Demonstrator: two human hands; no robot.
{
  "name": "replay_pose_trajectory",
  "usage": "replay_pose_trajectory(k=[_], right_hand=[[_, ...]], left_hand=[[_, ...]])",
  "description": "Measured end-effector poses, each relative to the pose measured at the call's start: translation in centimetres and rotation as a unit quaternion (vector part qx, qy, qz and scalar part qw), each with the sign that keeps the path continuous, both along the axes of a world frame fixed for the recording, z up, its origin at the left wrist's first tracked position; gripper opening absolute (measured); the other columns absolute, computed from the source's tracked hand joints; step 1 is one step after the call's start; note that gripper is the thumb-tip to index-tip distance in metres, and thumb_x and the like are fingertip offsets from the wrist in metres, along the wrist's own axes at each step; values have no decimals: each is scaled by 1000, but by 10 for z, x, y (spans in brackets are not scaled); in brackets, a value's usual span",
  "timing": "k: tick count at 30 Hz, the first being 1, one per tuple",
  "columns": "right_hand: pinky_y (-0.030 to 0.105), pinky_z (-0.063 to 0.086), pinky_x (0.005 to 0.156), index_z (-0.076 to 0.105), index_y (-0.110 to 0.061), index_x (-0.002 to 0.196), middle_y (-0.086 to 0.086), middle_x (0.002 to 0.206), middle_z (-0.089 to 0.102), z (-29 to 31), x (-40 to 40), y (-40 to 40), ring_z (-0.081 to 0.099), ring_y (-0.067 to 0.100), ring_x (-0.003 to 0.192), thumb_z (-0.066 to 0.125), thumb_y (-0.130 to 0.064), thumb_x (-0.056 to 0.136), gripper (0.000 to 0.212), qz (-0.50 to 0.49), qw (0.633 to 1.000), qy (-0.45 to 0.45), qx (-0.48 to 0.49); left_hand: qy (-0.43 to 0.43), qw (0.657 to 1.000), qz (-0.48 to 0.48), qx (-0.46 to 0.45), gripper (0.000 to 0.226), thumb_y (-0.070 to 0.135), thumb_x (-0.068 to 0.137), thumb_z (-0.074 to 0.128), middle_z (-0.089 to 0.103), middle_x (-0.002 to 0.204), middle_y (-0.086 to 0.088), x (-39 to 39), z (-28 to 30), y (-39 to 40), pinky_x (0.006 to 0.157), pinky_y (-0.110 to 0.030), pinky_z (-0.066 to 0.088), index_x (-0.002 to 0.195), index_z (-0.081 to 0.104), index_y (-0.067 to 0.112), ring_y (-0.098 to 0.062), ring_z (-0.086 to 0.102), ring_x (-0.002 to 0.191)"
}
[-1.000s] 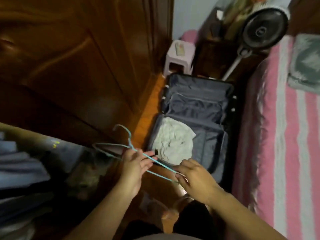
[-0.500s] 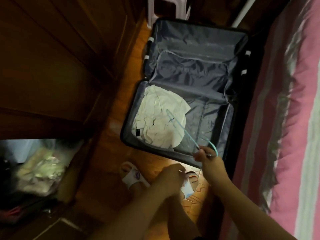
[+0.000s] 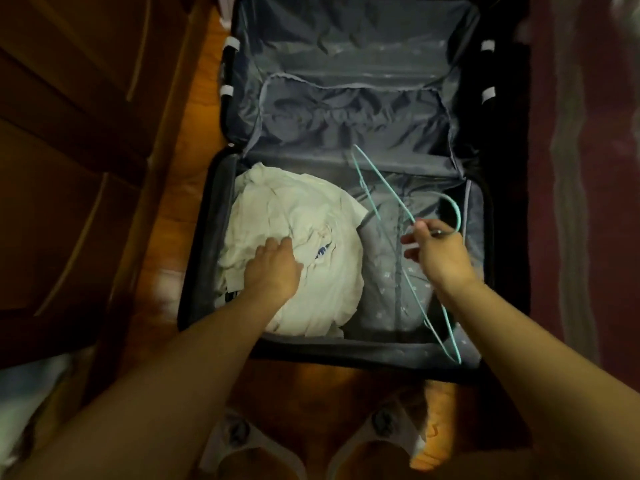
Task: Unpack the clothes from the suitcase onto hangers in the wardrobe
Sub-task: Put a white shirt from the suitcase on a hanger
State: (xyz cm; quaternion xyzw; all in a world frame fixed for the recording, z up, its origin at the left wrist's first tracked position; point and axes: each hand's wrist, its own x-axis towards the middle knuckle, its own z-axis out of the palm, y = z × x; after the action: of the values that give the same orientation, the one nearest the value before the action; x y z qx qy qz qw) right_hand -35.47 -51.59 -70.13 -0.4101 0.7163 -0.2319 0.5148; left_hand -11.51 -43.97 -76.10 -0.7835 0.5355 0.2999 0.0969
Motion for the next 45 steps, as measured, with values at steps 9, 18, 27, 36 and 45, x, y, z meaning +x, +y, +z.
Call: replay_pose_trajectory(k=[9,18,27,36,45], right_hand=[[33,50,60,66,-16,94,5,69,67,-74,47,-38,57,15,55,49,-21,102,19,-63,989,11,-133],[29,47,52,58,-21,82,2,65,58,-18,37,-40,54,14,53,49,-18,103,23,-38,983,63,-170],[31,52,63,65,-23,119,-1,93,67,-12,83,-18,61,12,74,61,-21,95,24,44,987,67,-138],[27,54,51,66,-11,99,9,65,66,17,129,-3,52,5,46,53,-19,102,15,132,988,-34,-68],[35,58,58,53,-16,98,4,89,74,-2,146,8,67,6,80,53,-5,97,11,205,974,11,-92]], left_hand=[[95,979,-182,12,20,32,106,47,59,126,-10,50,-38,-55,89,-29,41,111,60,18,-24,57,110],[93,914,-277,283,35,52,96,61,62,85,5,134,44,-28,70,-24,49,89,65,18,-11,59,77],[366,904,215,60,35,-7,86,71,56,131,-17,102,14,-14,104,-48,49,117,64,8,-33,54,119],[428,881,73,186,44,-4,87,70,52,123,-9,71,44,29,74,-35,58,119,53,20,-26,57,103],[457,786,363,203,31,29,93,73,76,86,-8,109,28,37,77,-39,62,112,68,6,-21,73,76]])
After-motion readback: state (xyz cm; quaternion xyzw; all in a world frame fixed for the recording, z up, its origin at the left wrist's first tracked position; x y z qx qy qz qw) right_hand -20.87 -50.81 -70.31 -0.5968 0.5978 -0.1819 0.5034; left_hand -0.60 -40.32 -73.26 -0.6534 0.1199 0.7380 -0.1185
